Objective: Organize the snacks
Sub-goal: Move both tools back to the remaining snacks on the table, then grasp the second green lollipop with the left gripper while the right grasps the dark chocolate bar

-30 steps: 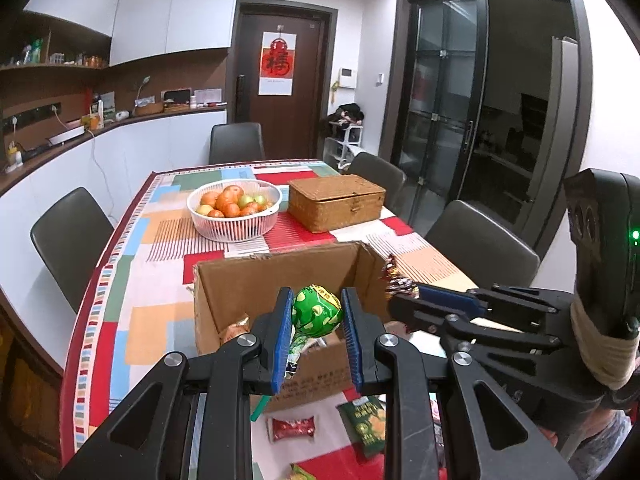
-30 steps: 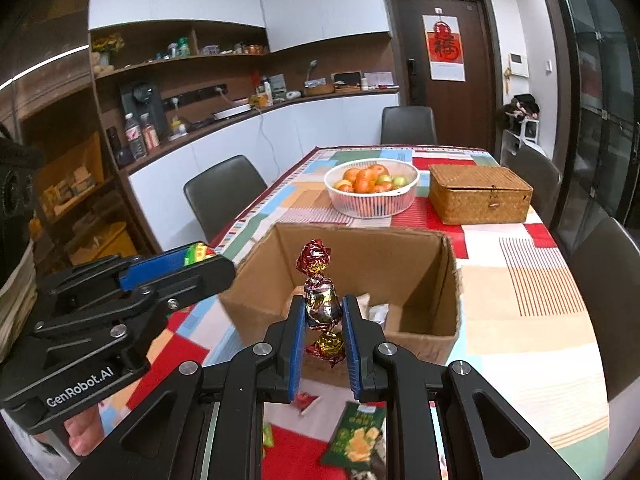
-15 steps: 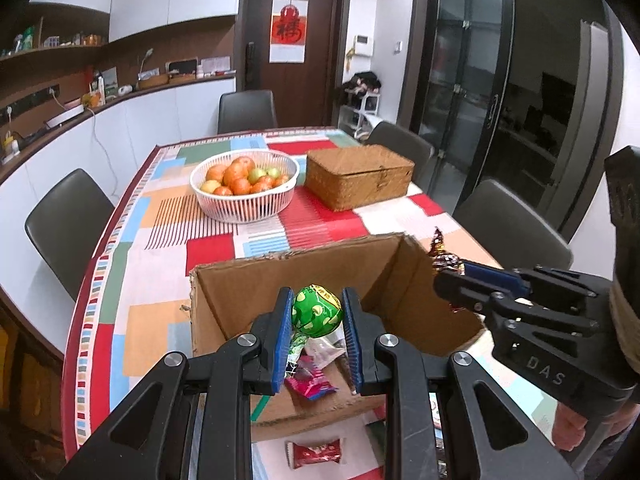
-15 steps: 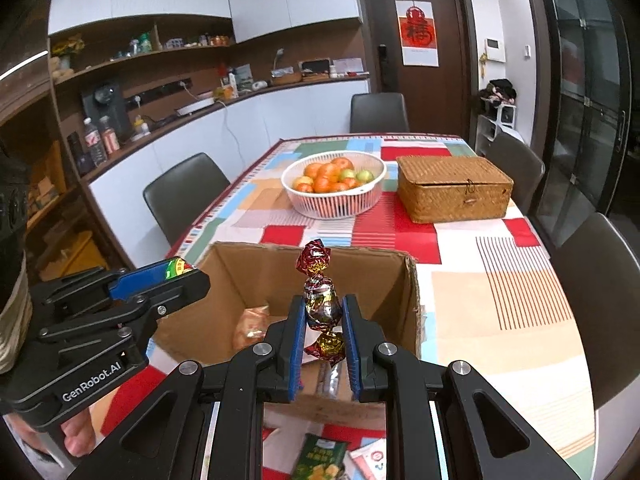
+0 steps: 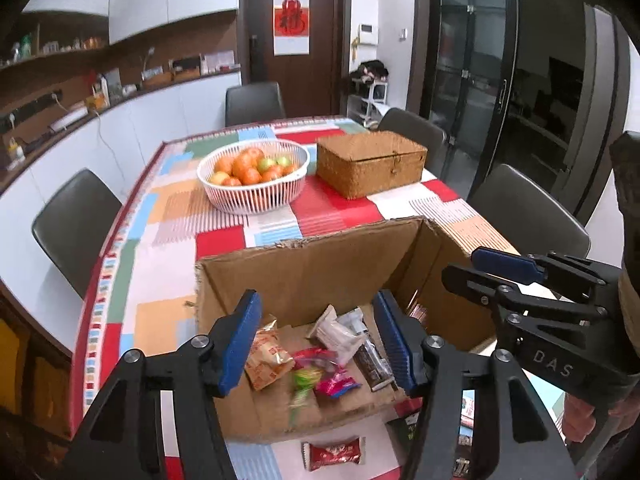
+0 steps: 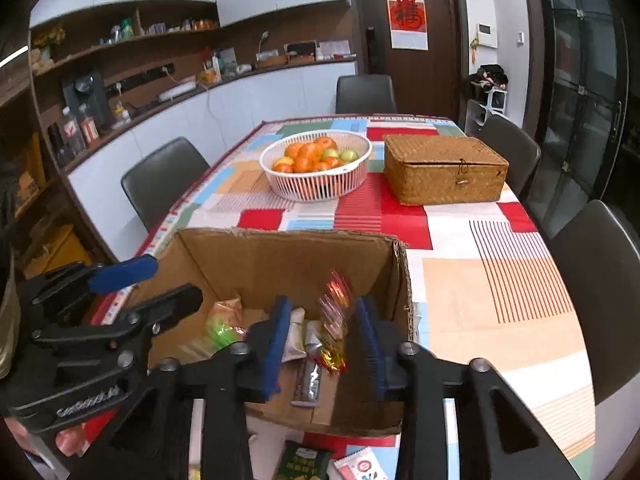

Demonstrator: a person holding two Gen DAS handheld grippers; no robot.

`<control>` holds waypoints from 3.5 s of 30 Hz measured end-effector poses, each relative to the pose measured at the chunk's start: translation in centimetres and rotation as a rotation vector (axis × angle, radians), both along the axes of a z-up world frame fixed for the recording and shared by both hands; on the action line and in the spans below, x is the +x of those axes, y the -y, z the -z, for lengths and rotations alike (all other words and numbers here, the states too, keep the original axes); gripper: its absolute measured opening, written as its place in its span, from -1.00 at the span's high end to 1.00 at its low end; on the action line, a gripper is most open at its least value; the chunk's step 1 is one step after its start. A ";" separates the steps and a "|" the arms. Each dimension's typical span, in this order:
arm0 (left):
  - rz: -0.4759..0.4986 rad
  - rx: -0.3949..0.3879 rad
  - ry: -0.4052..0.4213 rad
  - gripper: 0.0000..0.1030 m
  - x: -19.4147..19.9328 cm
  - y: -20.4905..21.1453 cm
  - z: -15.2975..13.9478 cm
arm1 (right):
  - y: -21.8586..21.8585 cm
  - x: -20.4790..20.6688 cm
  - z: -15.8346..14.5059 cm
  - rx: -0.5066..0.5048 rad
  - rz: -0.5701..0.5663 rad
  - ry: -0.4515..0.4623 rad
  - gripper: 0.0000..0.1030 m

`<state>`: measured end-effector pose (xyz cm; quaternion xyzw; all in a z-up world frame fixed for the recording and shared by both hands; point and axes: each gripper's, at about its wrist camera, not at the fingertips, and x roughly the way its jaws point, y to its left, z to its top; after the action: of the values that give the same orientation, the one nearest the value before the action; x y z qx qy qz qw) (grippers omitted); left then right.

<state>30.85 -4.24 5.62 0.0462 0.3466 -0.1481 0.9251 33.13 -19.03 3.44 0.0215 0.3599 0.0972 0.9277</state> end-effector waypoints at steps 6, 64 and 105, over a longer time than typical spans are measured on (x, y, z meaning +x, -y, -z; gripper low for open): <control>0.007 -0.016 0.062 -0.12 -4.1 -0.8 -1.5 | -0.5 -3.5 -0.8 -0.017 -0.014 0.050 0.29; 0.014 0.127 -0.139 0.07 -19.3 -2.9 13.1 | -2.8 -19.0 10.9 -0.287 -0.065 -0.119 0.05; 0.095 0.194 -0.155 0.40 -15.6 0.7 17.1 | -2.3 -15.6 15.5 -0.390 -0.170 -0.142 -0.11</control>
<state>15.28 -4.97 -11.52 0.1399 0.4274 -0.1606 0.8786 17.57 -16.70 -12.04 -0.1821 0.4370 0.1020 0.8749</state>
